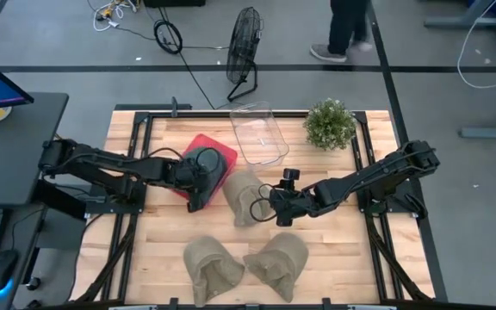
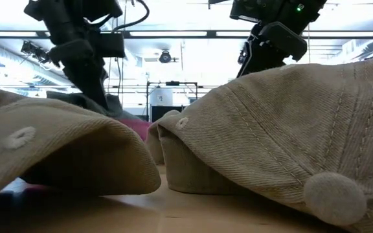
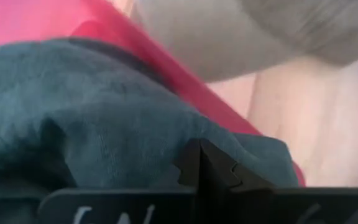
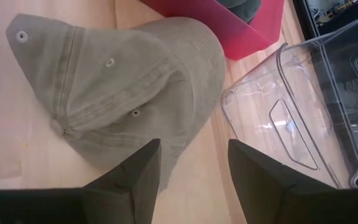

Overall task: Pick & Place hat
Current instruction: Put the blue cap into the red bin, then put the top brown cap into the transparent bin

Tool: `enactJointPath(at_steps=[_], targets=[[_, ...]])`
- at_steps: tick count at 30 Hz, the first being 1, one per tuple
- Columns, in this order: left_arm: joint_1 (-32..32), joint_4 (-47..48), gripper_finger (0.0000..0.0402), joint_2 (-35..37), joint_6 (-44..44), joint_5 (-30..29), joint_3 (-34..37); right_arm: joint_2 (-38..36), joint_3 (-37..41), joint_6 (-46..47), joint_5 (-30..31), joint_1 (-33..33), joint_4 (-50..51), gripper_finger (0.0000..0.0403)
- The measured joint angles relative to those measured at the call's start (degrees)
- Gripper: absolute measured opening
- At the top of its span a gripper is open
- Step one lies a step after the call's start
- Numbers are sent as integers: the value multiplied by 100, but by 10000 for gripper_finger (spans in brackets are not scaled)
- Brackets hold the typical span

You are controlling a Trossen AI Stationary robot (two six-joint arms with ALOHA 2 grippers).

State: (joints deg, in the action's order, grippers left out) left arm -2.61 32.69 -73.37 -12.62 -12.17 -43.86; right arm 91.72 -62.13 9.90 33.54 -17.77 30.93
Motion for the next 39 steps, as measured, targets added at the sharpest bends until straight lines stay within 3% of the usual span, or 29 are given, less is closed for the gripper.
enactJointPath(at_steps=[4, 15, 22, 27, 31, 39], targets=[[53, 144, 4, -57, -1, -301, 8, 0, 0, -7, 2, 53, -101, 192], [40, 6, 3, -715, -56, -118, 264, 0, 0, -179, 0, 88, -173, 192], [94, -576, 3, -767, 110, -155, 260, 0, 0, -152, 0, 88, -179, 192], [-72, -443, 3, -592, 414, -155, -184, 0, 0, -156, -8, 88, -169, 192], [-233, 243, 3, -389, 428, -284, -674, 0, 0, -156, -50, 86, -167, 192], [-537, 950, 3, -172, 278, -689, -1089, 0, 0, -137, -698, 86, -279, 192]])
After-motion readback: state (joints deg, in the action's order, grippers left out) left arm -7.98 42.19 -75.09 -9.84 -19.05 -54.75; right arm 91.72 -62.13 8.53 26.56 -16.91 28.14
